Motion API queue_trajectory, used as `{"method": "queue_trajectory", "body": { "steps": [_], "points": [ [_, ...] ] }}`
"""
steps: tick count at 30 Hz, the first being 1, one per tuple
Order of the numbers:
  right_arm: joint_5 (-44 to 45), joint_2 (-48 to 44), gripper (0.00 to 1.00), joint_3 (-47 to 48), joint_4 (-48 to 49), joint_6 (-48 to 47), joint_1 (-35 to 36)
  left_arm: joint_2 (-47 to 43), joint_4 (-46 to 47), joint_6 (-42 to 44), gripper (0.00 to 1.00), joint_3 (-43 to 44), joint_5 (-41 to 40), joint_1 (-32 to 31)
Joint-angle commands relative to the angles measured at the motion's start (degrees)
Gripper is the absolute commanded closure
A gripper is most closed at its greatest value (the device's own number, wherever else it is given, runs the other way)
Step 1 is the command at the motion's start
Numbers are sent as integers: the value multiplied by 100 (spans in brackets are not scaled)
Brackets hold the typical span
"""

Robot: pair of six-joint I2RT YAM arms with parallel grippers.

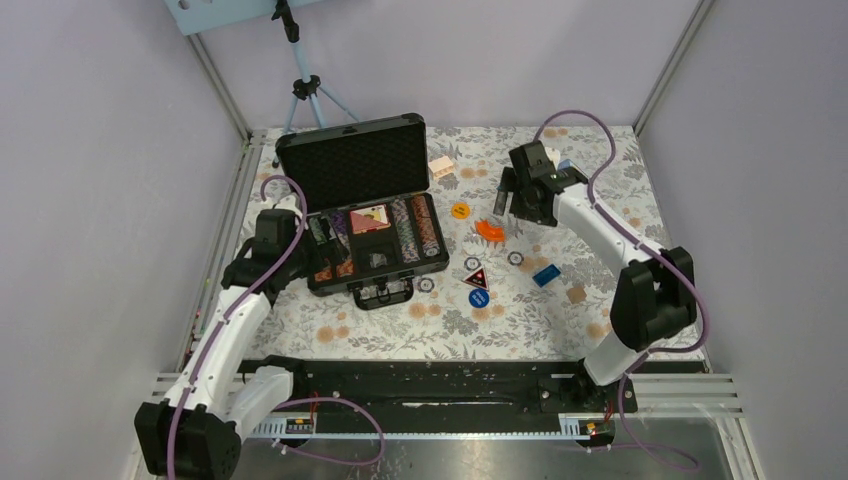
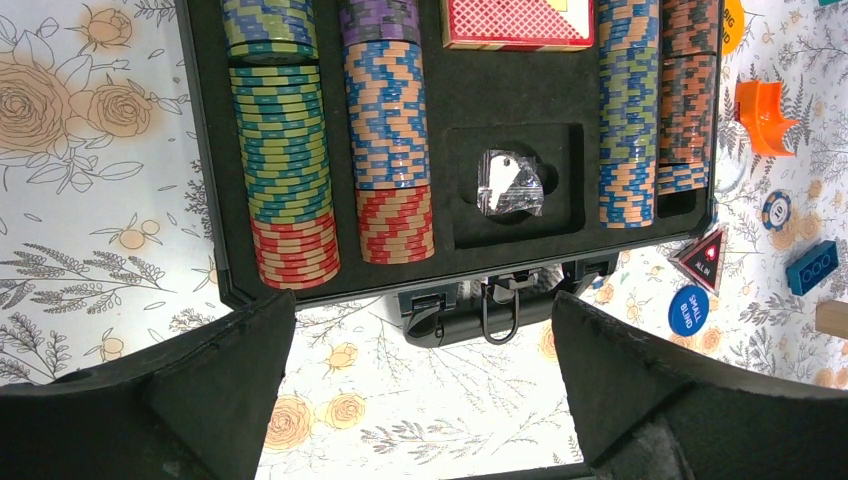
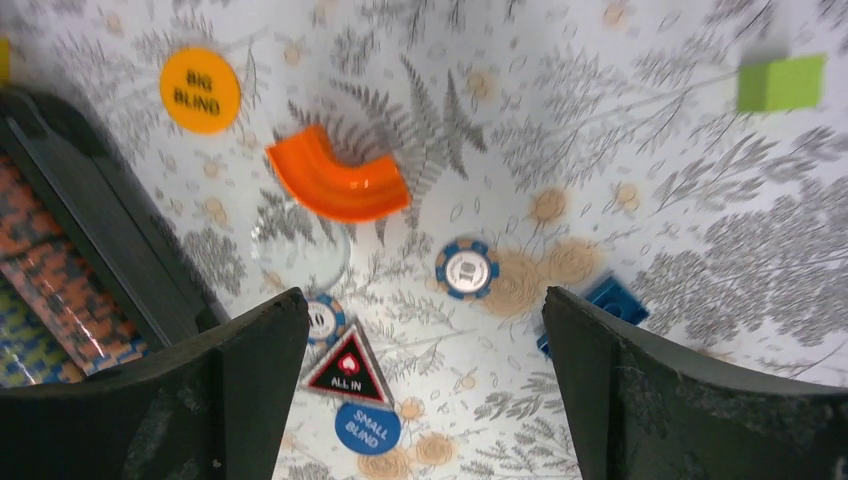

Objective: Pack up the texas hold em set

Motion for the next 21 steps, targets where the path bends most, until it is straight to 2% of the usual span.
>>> {"method": "queue_trajectory", "body": {
  "steps": [1, 7, 12, 15, 21],
  "points": [
    [870, 415, 6, 1246, -413, -328, -79, 62, 218, -22, 1, 128, 33, -27],
    [1202, 1918, 4, 3462, -1233, -834, -726, 130, 339, 6, 1, 101, 373, -31],
    [948, 3054, 3, 5290, -2167, -96, -1435, 181, 379, 6, 1, 86, 470, -27],
    [592, 3631, 1, 6051, -2329, 392, -1629, 241, 390, 11, 1, 90, 551, -32],
    [819, 4479, 1, 6922, -2297, 867, -1865, 252, 412, 6, 1, 77, 617, -32]
  ]
}}
